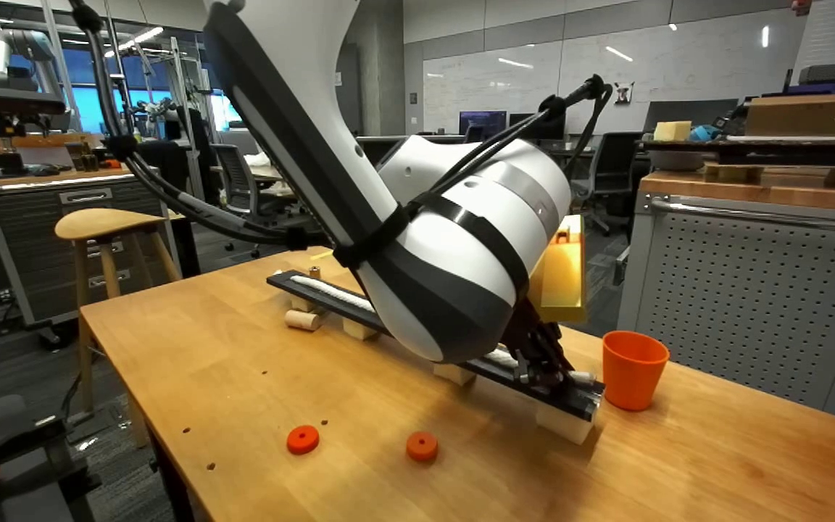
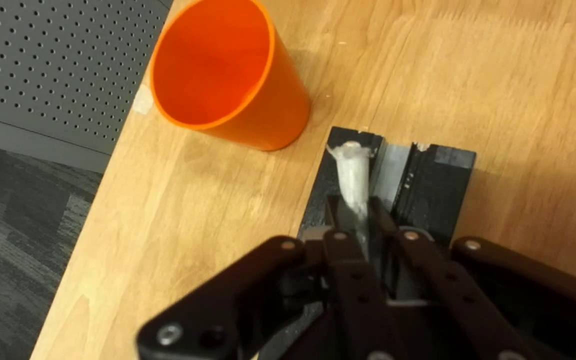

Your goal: Lay the white rope on the black board

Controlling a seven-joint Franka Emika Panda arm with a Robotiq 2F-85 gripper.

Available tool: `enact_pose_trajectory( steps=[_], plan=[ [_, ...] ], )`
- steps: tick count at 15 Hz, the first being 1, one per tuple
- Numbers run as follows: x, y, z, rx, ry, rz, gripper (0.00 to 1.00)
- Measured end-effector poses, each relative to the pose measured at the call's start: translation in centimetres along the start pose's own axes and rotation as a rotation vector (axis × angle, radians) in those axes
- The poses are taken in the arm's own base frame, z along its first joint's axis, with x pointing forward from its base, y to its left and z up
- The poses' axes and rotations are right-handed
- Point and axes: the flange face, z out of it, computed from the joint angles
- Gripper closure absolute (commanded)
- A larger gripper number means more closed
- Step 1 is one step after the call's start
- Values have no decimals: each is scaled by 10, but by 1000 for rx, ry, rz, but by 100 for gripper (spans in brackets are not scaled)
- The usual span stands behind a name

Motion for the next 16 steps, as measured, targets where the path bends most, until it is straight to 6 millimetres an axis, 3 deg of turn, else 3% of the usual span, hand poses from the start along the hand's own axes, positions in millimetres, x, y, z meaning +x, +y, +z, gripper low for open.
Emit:
enact_pose_trajectory(
  steps=[16],
  plan=[
    [0,0,1,13,-25,4,97]
  ],
)
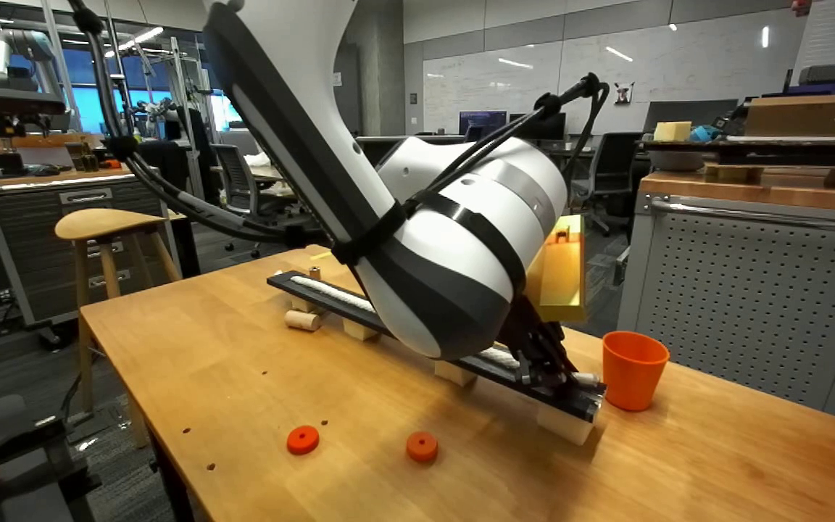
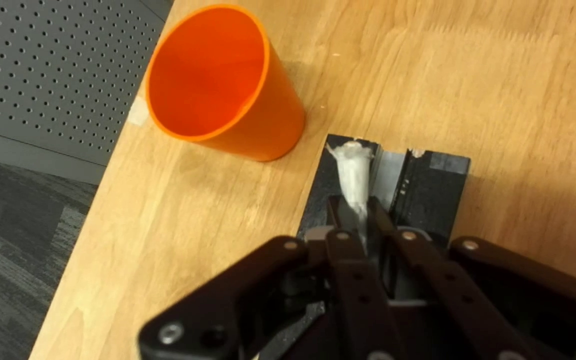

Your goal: Lay the white rope on the black board

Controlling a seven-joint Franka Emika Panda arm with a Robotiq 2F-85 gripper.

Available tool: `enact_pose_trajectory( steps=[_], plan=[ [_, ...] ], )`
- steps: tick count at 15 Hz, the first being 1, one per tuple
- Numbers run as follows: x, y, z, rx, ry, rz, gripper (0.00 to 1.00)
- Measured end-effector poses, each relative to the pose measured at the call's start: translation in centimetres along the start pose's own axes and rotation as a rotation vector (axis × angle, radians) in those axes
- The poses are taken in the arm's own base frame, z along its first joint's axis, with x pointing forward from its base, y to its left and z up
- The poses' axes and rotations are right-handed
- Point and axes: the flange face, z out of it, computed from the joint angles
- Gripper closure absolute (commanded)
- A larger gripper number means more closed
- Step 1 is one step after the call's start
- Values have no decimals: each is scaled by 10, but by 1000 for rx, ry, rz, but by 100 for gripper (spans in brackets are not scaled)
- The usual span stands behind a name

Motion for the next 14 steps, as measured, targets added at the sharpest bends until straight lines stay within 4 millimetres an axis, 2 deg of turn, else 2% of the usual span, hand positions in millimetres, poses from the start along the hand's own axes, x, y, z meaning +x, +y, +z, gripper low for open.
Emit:
enact_pose_trajectory(
  steps=[8,14],
  plan=[
    [0,2,-2,-2,-3,11,97],
    [-3,6,-11,-7,-11,11,97]
  ],
)
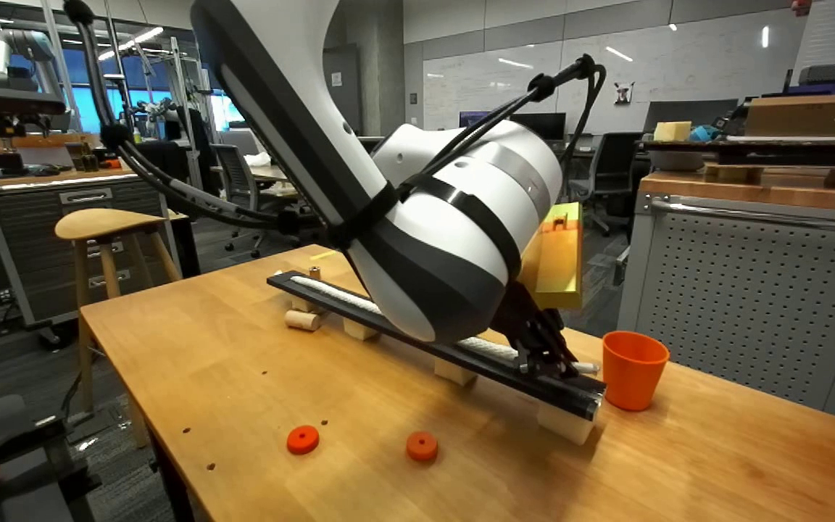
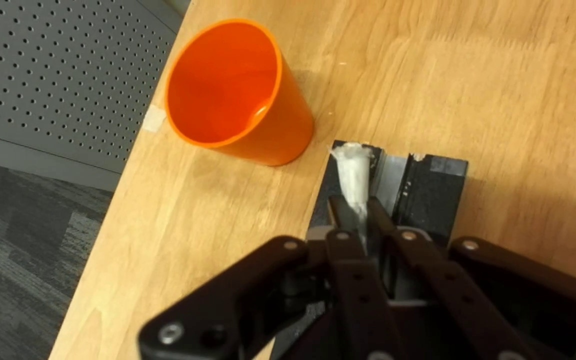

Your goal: Lay the white rope on the black board

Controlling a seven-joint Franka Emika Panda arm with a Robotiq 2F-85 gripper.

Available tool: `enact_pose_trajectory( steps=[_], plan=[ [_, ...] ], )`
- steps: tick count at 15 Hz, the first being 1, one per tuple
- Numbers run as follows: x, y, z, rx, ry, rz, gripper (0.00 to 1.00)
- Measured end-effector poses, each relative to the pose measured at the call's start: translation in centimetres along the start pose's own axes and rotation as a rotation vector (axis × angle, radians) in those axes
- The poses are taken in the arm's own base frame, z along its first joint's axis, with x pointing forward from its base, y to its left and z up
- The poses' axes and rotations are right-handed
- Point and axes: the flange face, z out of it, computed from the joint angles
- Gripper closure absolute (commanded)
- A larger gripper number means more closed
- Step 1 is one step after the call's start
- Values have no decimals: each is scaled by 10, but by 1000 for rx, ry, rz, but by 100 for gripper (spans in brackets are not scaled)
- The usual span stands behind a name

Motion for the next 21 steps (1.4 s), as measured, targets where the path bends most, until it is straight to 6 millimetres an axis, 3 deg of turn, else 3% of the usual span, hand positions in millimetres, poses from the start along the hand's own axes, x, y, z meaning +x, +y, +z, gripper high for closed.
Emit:
enact_pose_trajectory(
  steps=[9,21],
  plan=[
    [2,-13,-4,25,5,2,97],
    [5,3,-3,25,-31,55,97]
  ],
)
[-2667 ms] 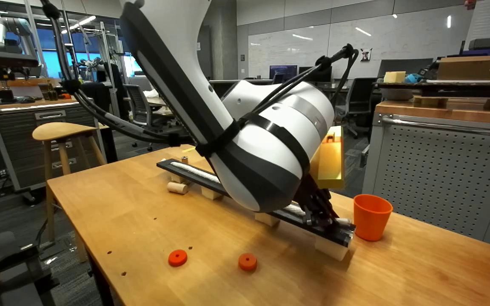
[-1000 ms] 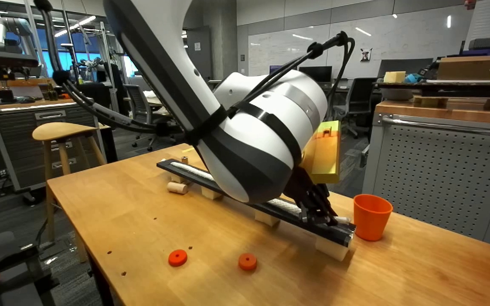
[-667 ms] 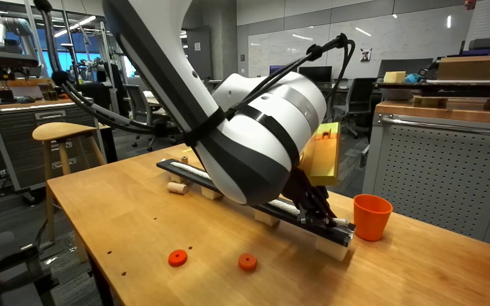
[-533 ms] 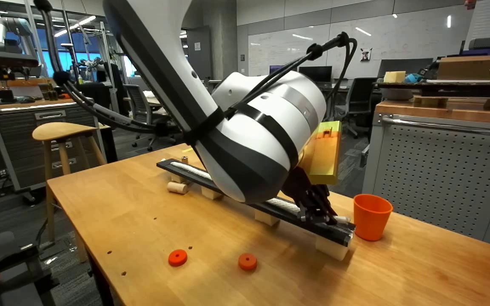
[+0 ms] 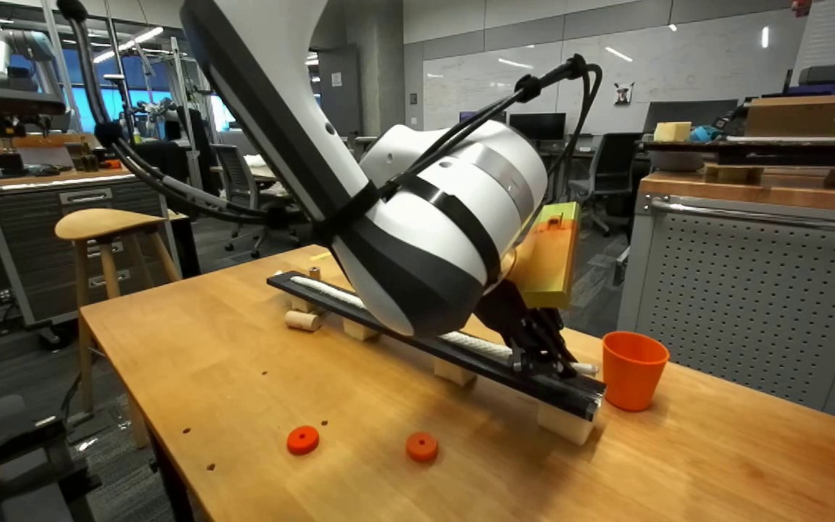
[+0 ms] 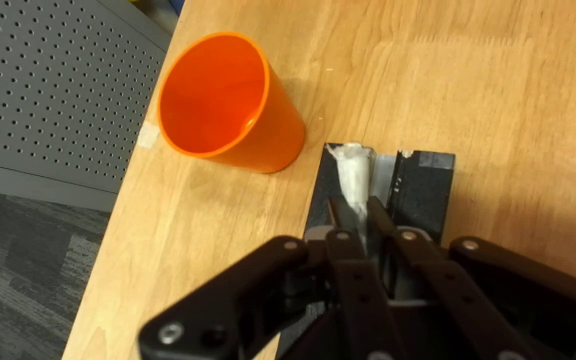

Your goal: Lay the white rope on the black board

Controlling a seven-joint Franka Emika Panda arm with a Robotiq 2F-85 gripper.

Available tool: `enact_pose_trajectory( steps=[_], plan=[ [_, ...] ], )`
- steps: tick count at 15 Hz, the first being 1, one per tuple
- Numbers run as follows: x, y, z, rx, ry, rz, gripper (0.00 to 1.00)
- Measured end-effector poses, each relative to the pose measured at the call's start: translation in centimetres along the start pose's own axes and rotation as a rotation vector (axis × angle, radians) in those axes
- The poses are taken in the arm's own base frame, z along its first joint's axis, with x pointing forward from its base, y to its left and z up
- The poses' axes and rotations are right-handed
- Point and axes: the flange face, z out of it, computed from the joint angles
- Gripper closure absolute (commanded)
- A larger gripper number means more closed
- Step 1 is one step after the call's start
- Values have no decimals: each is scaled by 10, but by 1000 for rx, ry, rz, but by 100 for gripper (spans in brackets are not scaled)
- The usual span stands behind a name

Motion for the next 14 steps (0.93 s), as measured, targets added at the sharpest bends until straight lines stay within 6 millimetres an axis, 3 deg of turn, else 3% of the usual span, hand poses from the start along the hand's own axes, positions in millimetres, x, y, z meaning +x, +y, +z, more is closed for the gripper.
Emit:
enact_pose_trajectory(
  steps=[14],
  plan=[
    [7,-7,3,25,-14,-45,97]
  ],
)
